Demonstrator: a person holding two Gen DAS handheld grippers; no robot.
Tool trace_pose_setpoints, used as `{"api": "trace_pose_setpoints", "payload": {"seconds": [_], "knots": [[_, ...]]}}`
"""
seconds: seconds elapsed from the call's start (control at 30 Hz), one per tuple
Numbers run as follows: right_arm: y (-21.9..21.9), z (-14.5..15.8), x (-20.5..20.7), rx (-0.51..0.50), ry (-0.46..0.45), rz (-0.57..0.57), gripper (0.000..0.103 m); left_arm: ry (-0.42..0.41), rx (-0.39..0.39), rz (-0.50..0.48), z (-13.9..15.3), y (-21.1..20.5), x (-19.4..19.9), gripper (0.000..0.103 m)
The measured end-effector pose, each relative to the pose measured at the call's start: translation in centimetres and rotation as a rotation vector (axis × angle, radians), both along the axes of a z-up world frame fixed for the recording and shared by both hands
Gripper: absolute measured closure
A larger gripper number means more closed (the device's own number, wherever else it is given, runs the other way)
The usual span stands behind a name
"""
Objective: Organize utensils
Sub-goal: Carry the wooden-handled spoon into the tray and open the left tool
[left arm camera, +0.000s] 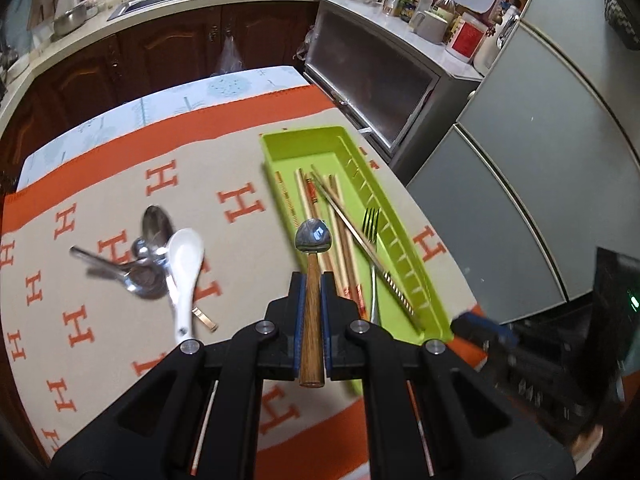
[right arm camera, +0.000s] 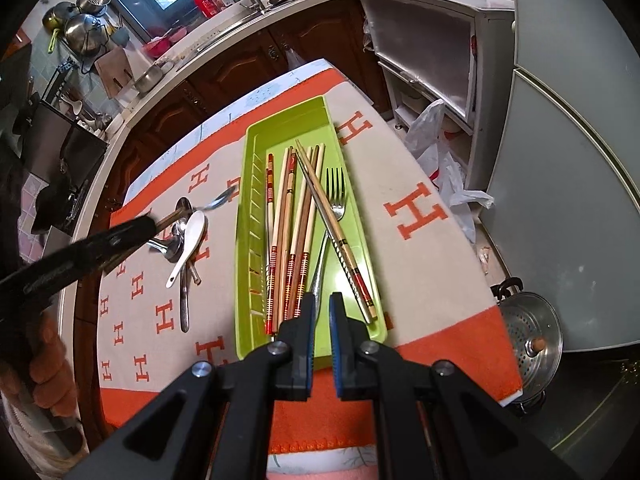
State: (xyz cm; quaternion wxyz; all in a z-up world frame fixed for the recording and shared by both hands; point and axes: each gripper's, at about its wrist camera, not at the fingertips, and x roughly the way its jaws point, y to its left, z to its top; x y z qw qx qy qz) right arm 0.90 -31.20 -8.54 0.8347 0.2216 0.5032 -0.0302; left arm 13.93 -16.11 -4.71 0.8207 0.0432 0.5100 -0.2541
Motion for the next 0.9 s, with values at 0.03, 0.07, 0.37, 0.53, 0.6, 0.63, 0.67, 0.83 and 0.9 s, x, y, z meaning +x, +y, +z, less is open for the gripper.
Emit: {"api": "trace_pose_setpoints", "payload": {"seconds": [0.03, 0.07, 0.37, 0.53, 0.6, 0.63, 0.67, 0.83, 0.9], "knots": [[0.0, 0.0, 0.0, -0.003, 0.0, -0.001, 0.096, 0.009, 0.003, 0.0, -0.5, -0.7, 0.3, 0.098], [0.1, 0.0, 0.0, -0.008, -0.001, 0.0, 0.096, 0.023, 0.009, 0.0, -1.3, -1.4, 0.5, 0.098], [-0.1, 0.2, -0.3, -0.045, 0.0, -0.018, 0.097, 0.059, 0.107, -0.071, -6.0, -3.7, -1.6, 0.098], [-0.1, 0.1, 0.0, -0.036, 0.003, -0.019, 0.096, 0.053, 0.121, -0.084, -6.1, -2.9, -3.2, 0.097], [0.1, 0.1, 0.1, -0.036, 0.003, -0.013, 0.096, 0.055, 0.12, -0.079, -6.0, -2.5, -3.4, 0.097], [0.2, 0.1, 0.1, -0.036, 0.004, -0.011, 0.096, 0.055, 0.116, -0.073, -5.8, -2.1, -3.4, 0.097], [0.3, 0.1, 0.1, -0.036, 0.004, -0.01, 0.096, 0.055, 0.113, -0.066, -5.6, -1.7, -3.5, 0.096], [0.5, 0.2, 0.0, -0.034, 0.002, -0.014, 0.096, 0.052, 0.082, -0.017, -4.8, 0.0, -3.6, 0.069], [0.6, 0.2, 0.0, -0.032, 0.002, -0.013, 0.096, 0.047, 0.068, 0.004, -4.5, 0.7, -3.7, 0.065]]}}
